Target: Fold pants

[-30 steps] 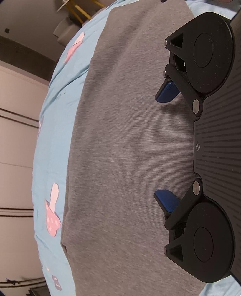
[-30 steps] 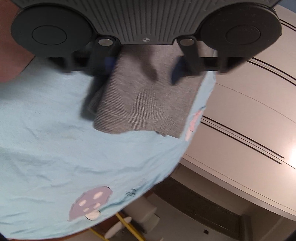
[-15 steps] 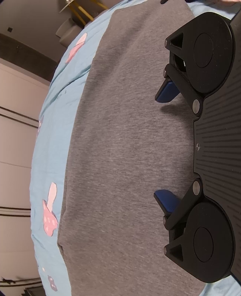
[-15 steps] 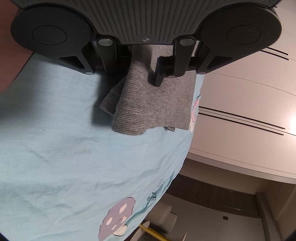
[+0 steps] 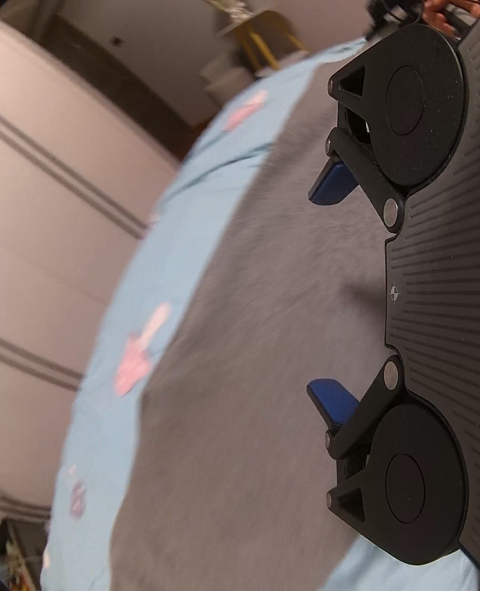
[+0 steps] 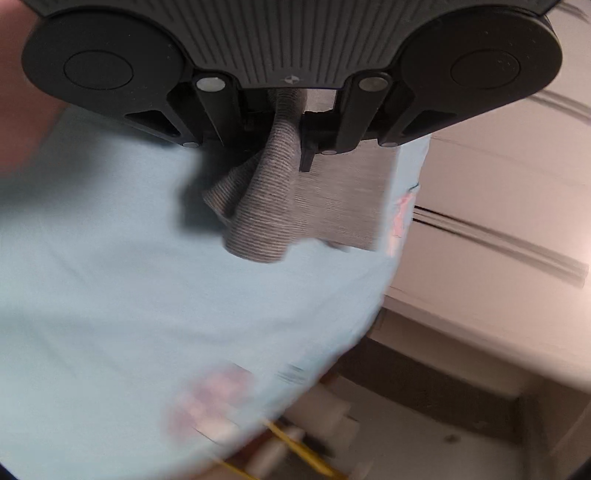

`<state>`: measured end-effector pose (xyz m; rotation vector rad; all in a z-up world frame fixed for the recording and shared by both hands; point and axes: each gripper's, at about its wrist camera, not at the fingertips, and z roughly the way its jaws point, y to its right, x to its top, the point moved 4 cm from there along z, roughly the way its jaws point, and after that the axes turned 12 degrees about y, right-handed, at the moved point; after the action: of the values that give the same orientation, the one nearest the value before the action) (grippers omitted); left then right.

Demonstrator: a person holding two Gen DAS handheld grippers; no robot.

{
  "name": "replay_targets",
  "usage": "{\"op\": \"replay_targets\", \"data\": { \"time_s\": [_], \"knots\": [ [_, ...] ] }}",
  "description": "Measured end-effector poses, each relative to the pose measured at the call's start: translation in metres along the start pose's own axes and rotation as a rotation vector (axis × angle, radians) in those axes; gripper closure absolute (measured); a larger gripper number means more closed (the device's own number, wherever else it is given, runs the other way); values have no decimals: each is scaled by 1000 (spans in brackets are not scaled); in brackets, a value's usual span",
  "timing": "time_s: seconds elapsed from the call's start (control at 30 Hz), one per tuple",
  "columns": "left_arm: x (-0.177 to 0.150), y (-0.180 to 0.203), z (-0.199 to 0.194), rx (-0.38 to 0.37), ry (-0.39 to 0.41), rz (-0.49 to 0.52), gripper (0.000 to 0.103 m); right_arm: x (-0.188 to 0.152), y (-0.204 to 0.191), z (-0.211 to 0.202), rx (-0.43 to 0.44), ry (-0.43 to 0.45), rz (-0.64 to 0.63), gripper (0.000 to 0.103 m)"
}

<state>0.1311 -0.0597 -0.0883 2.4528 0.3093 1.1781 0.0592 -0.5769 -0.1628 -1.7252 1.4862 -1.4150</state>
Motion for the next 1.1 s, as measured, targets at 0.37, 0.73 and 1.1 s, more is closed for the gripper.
{"op": "replay_targets", "data": {
  "time_s": [0.37, 0.73, 1.1],
  "knots": [
    [36, -97, -72, 130, 158, -81, 0, -281, -243, -22, 616, -589, -746, 81],
    [17, -83, -16, -57, -44, -26, 0, -239, -136, -28, 417, -588, -295, 23],
    [-10, -18, 61, -127, -292, 17, 0, -198, -40, -43, 221, -548, -96, 35]
  ]
}}
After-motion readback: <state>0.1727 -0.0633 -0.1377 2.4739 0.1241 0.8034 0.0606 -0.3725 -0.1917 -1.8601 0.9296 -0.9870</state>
